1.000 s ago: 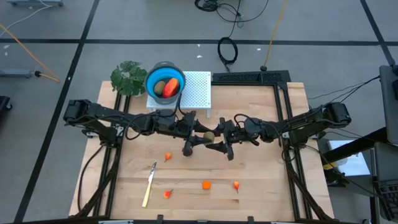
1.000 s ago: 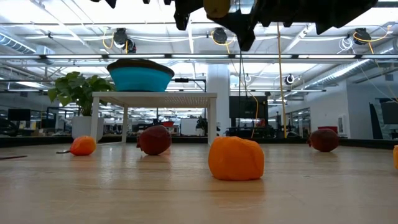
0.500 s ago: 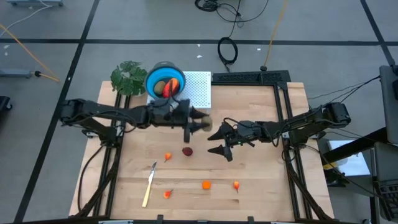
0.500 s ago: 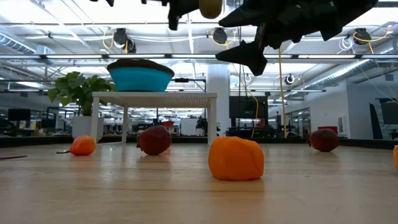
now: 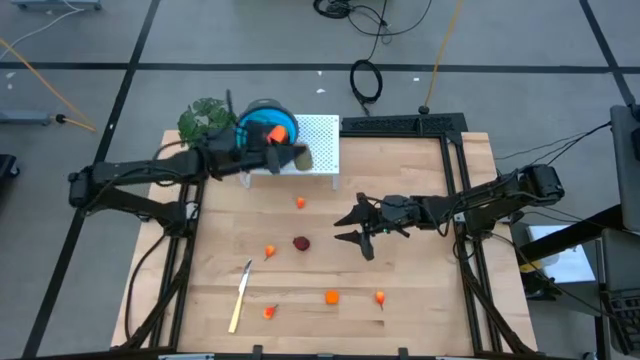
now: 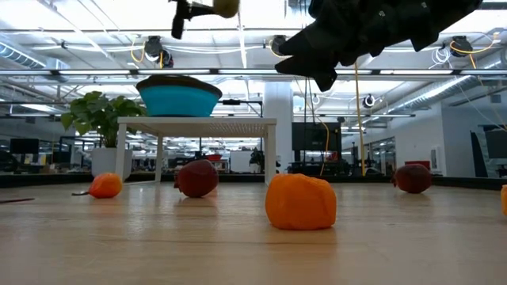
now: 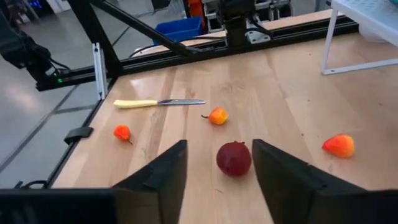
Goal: Pick & Place Fruit
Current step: Put the kiwi into the blue strainer bowl on the shelf
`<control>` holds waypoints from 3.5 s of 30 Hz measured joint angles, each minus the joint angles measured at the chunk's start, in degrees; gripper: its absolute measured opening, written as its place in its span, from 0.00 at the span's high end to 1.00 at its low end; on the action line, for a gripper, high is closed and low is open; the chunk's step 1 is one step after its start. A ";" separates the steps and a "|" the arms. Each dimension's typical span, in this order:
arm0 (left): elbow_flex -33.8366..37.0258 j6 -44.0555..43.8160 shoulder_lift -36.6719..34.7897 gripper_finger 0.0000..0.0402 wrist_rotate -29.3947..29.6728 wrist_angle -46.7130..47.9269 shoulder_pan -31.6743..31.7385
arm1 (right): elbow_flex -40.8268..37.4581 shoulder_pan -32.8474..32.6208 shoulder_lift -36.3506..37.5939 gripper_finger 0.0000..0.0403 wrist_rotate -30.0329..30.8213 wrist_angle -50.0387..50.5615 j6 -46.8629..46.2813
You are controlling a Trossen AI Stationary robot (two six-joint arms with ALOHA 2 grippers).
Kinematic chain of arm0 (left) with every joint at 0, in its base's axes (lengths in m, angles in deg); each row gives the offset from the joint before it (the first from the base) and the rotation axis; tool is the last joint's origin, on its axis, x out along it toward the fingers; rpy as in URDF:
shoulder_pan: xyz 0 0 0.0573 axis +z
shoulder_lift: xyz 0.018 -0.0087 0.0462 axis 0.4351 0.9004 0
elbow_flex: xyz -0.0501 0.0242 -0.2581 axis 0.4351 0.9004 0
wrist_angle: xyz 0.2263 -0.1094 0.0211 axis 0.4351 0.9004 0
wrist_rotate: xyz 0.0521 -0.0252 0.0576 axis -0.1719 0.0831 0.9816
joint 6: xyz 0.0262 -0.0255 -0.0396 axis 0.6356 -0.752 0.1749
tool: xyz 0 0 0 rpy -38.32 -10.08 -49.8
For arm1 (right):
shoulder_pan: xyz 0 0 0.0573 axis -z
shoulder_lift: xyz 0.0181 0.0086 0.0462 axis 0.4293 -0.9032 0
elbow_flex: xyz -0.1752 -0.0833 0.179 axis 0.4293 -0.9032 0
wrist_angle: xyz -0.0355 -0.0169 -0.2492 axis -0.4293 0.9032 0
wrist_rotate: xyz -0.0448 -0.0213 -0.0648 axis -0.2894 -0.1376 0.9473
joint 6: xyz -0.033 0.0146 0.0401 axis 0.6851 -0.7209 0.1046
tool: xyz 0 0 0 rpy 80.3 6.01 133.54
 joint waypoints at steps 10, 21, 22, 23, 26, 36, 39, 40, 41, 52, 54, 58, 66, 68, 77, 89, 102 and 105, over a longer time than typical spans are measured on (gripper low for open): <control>0.02 -10.61 -7.09 0.57 -0.78 12.37 8.27 | 0.00 -0.28 0.00 0.84 -0.19 -0.02 2.64; 0.06 -13.14 -8.27 0.57 -5.00 16.37 12.60 | 0.00 -0.28 0.00 0.98 -0.28 -0.02 2.56; 0.06 -13.14 -8.28 0.57 -5.02 16.29 12.60 | 0.00 -0.28 0.00 0.98 -0.27 -0.02 2.55; 0.06 -13.14 -8.26 0.57 -5.05 16.35 12.59 | 0.00 -0.28 0.00 0.98 -0.28 -0.03 2.55; 0.06 -13.08 -8.19 0.57 -5.21 16.45 12.56 | 0.00 -0.28 0.00 1.00 -0.28 -0.02 2.62; 0.06 27.44 -8.19 0.57 -4.57 11.62 11.34 | 0.01 -0.26 0.00 1.00 -0.29 -0.04 4.45; 0.06 35.56 -8.19 0.57 -1.20 12.14 10.89 | 0.02 -0.26 0.00 1.00 -0.28 -0.03 4.50; 0.06 37.39 -8.19 0.57 -0.01 12.84 10.87 | 0.02 -0.26 0.00 1.00 -0.29 -0.03 4.50; 0.06 38.94 -8.19 0.57 1.31 13.63 10.89 | 0.02 -0.26 0.00 1.00 -0.28 -0.03 4.50; 0.04 46.97 -2.94 0.57 12.61 20.82 13.46 | 0.02 -0.26 0.00 1.00 -0.22 -0.04 4.41; 0.04 49.17 -1.64 0.57 13.89 20.61 13.97 | 0.02 -0.26 0.00 1.00 -0.20 -0.04 4.41; 0.04 54.66 1.03 0.57 15.03 20.81 14.94 | 0.02 -0.26 0.00 1.00 -0.15 -0.04 4.39; 0.04 68.52 5.25 0.57 21.19 20.46 15.18 | 0.02 -0.22 0.00 1.00 0.01 -0.04 4.39; 0.04 70.63 6.22 0.57 20.94 20.33 15.44 | 0.02 -0.20 0.00 1.00 0.09 -0.04 4.39; 0.00 70.30 7.15 0.57 21.04 16.70 16.36 | 0.02 -0.07 0.00 1.00 0.13 -0.04 4.39; -1.79 69.22 7.23 0.57 22.65 18.26 16.69 | 0.04 -0.07 0.00 1.00 0.13 0.00 4.39; -10.80 65.43 8.81 0.57 16.18 35.76 21.01 | 0.04 -0.07 0.00 1.00 0.11 0.01 5.44; -10.78 65.42 9.70 0.57 14.95 36.90 21.46 | 0.04 0.08 0.00 1.00 0.02 0.02 5.46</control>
